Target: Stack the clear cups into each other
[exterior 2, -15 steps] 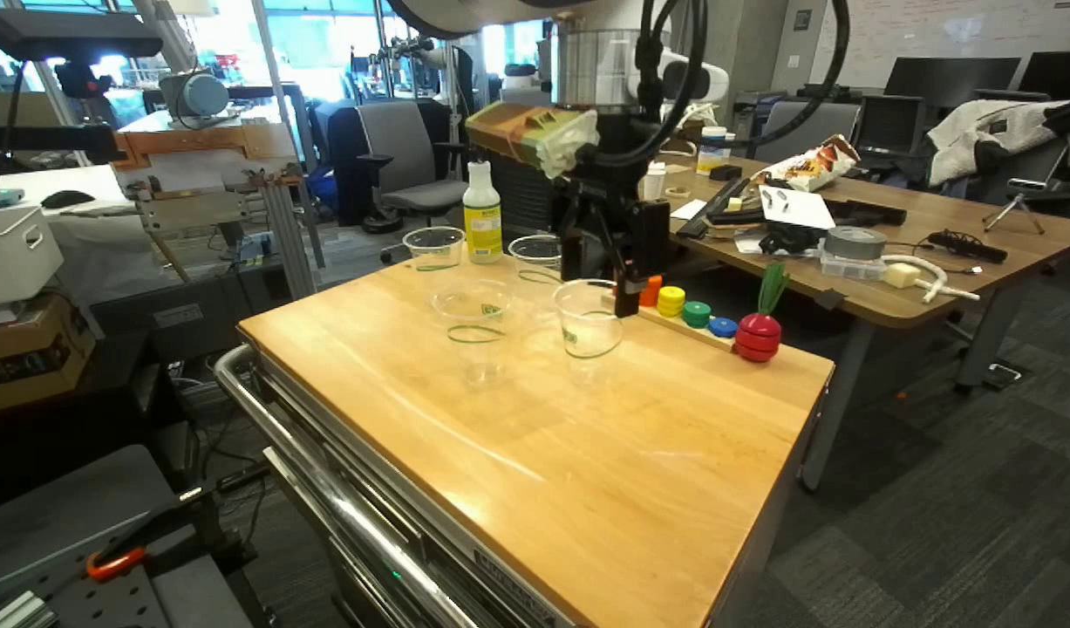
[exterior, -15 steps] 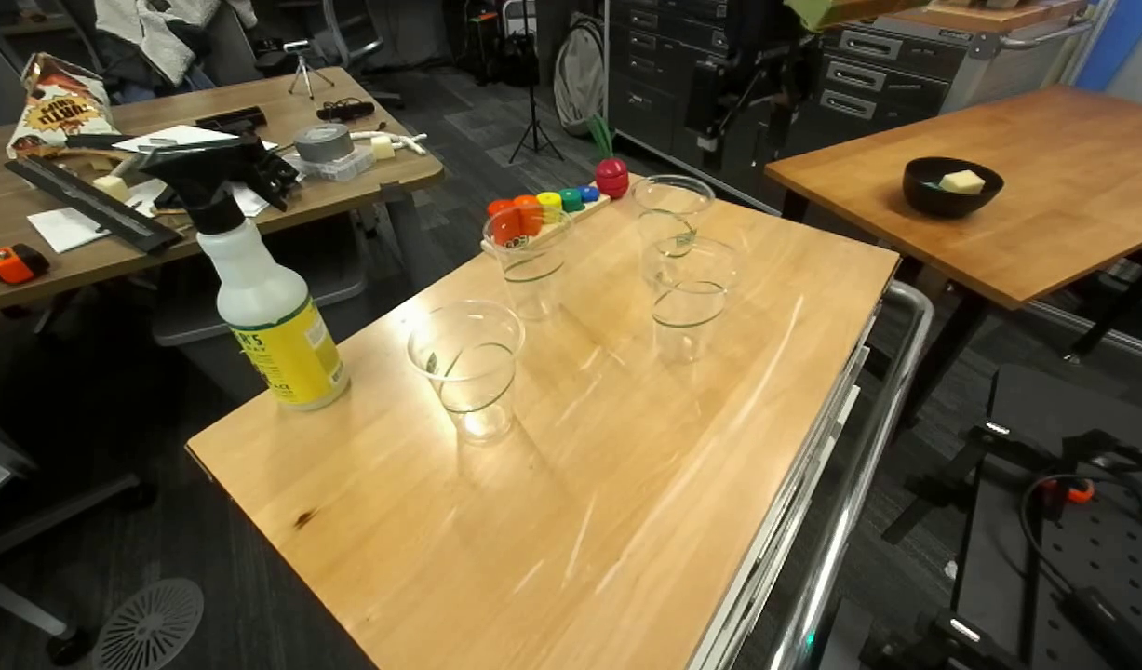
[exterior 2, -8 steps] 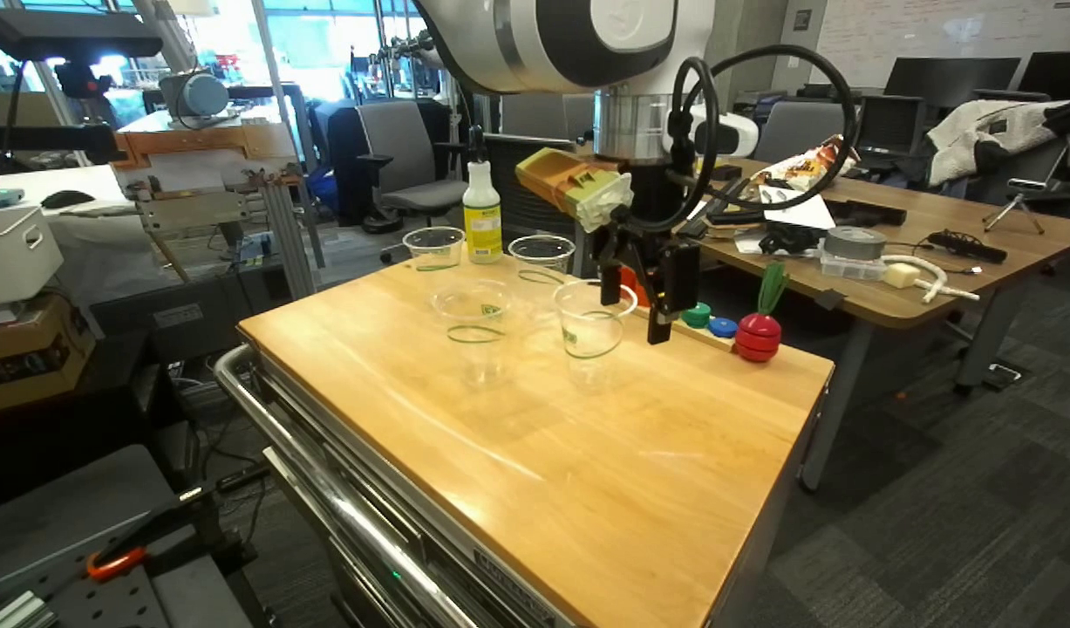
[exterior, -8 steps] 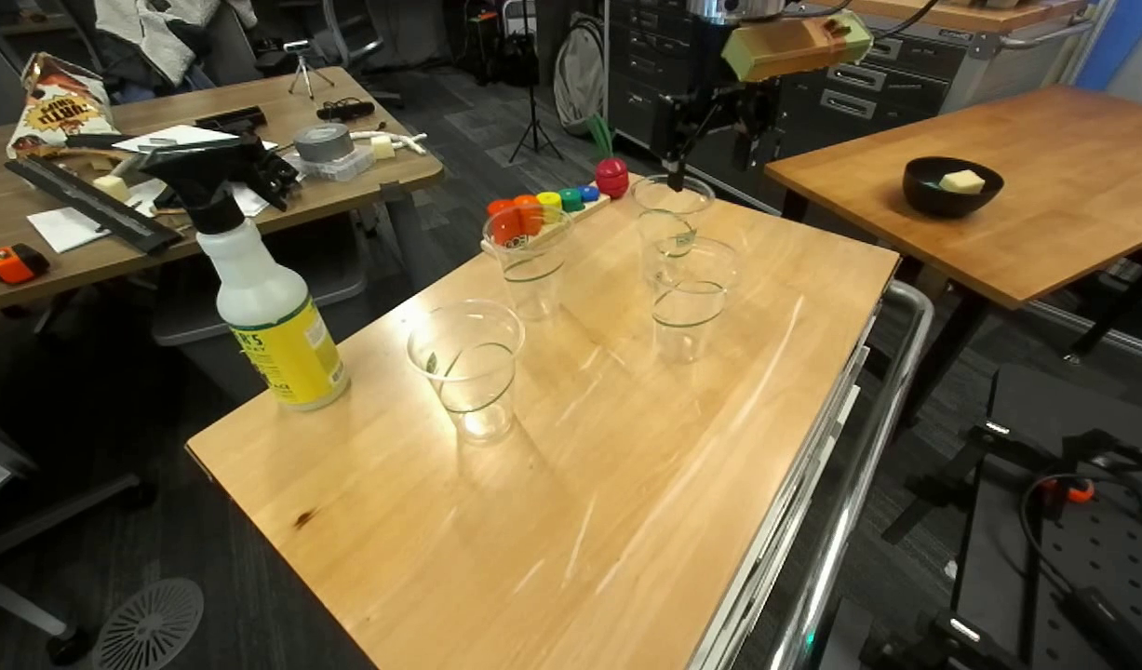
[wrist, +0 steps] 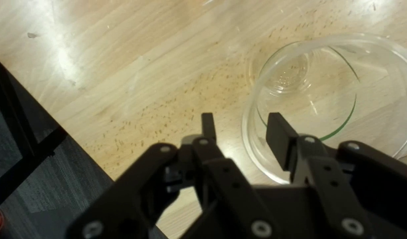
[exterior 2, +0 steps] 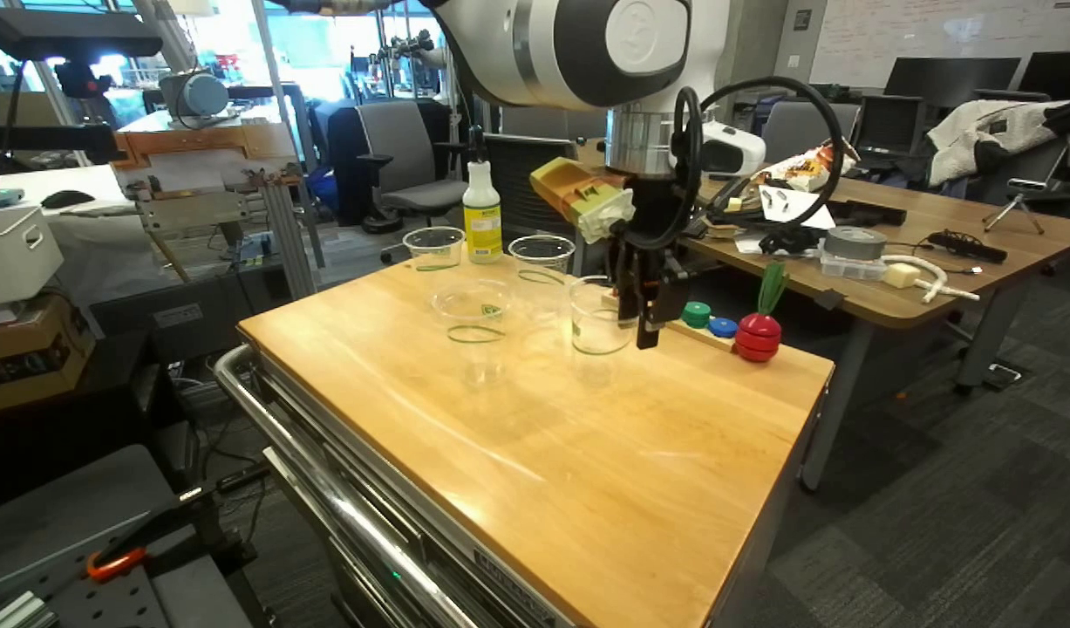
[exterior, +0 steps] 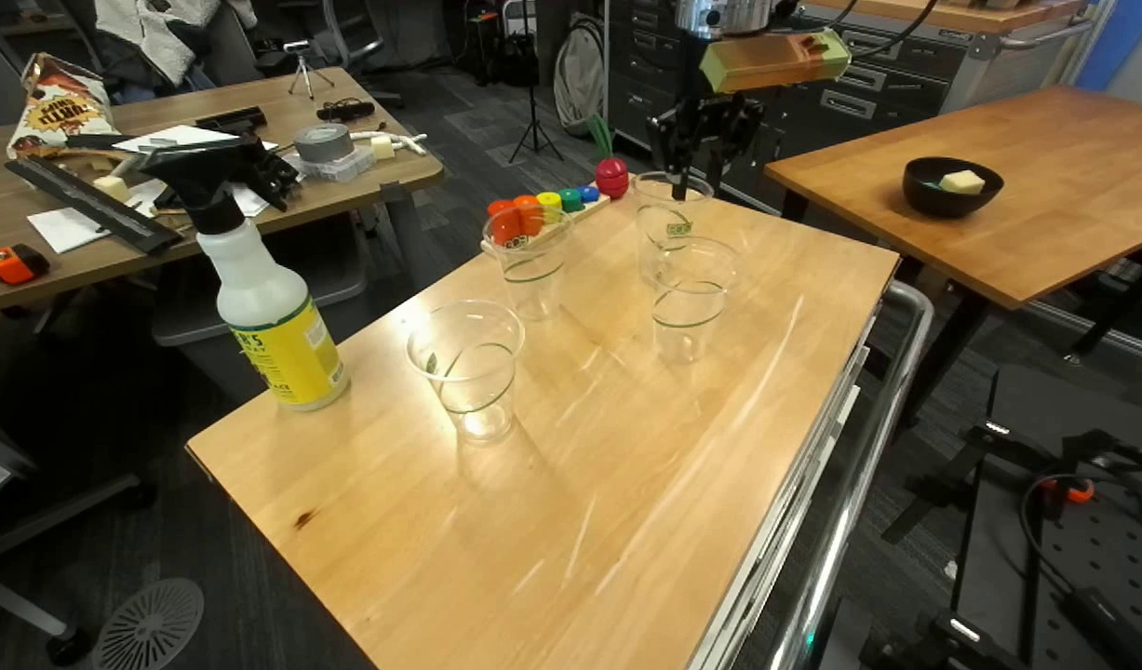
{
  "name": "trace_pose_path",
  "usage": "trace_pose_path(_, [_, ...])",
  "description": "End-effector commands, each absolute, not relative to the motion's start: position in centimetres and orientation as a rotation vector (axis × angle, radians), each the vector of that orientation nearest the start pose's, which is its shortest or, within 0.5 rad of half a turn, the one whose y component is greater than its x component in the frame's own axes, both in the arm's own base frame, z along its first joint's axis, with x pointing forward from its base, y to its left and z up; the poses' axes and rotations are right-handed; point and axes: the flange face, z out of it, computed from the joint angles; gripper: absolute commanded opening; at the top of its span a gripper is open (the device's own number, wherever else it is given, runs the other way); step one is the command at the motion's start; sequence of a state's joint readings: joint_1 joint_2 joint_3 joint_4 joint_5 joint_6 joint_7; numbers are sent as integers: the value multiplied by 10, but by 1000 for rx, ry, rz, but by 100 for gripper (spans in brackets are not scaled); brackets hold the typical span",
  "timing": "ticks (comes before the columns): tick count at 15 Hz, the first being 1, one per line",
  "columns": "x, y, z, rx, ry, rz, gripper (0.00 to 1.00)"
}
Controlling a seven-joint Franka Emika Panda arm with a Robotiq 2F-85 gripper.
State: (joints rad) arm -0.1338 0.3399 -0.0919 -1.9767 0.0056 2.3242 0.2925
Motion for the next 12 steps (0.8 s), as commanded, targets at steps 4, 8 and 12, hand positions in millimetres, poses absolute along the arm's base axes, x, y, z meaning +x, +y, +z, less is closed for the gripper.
trace_pose_path(4, [593, -132, 306, -3013, 864, 6, 0])
trace_pose_path(8, [586, -124, 316, -2997, 837, 38, 1])
trace_pose_path(12, [582, -121, 332, -2941, 879, 56, 1])
